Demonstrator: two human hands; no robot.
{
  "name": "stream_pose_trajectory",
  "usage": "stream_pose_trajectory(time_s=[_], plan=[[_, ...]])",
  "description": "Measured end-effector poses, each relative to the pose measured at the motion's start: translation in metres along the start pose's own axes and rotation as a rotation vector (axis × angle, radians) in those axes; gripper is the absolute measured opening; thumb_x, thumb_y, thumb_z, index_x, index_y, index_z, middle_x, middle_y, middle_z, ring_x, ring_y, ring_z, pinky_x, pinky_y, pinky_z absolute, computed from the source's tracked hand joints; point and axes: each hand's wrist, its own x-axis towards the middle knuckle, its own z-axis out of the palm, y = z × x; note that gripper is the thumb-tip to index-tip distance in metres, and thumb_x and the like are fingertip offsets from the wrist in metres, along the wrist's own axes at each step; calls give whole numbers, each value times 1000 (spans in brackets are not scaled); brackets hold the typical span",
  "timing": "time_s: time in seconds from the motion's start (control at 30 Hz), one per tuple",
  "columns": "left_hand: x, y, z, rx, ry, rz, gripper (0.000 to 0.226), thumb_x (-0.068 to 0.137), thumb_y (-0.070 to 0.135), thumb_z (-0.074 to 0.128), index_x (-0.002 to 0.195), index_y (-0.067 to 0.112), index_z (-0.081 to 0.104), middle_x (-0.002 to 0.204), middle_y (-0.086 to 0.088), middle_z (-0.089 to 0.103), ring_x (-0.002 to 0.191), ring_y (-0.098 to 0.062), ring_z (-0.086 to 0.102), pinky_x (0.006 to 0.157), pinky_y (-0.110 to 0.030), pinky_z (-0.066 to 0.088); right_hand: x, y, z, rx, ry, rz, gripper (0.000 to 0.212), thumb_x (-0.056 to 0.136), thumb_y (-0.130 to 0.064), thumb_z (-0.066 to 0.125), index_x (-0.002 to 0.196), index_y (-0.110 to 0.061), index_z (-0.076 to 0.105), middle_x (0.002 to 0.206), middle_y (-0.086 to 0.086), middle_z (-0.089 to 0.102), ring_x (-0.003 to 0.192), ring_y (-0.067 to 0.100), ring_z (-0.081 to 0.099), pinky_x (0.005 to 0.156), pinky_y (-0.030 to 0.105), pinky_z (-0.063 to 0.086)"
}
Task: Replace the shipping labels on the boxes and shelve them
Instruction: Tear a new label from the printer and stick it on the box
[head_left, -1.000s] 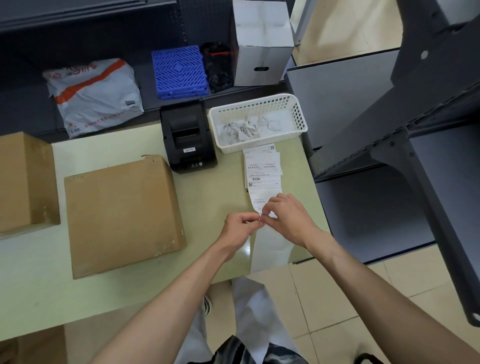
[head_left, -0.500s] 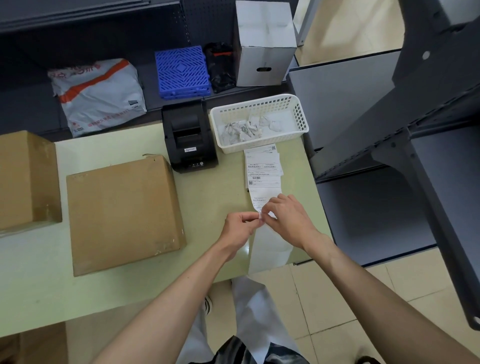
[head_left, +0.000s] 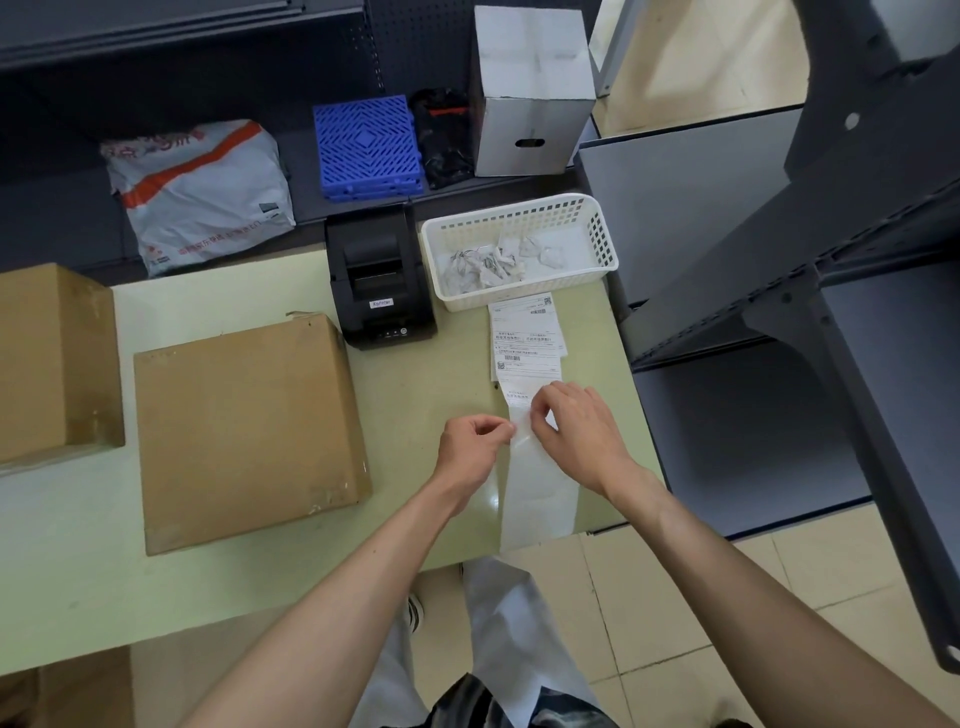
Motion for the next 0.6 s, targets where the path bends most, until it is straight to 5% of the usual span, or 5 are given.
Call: stream_pose_trajectory(time_s=[0.6], plan=[[15,-8,2,65,20,-92,15,92,16,67,81,9,74,69,7,63,56,-5,47,57,-21,38,64,38,-68,121,120,359,15,96,-18,47,92,-9,58,102,11,62,93,32,57,82,47,47]])
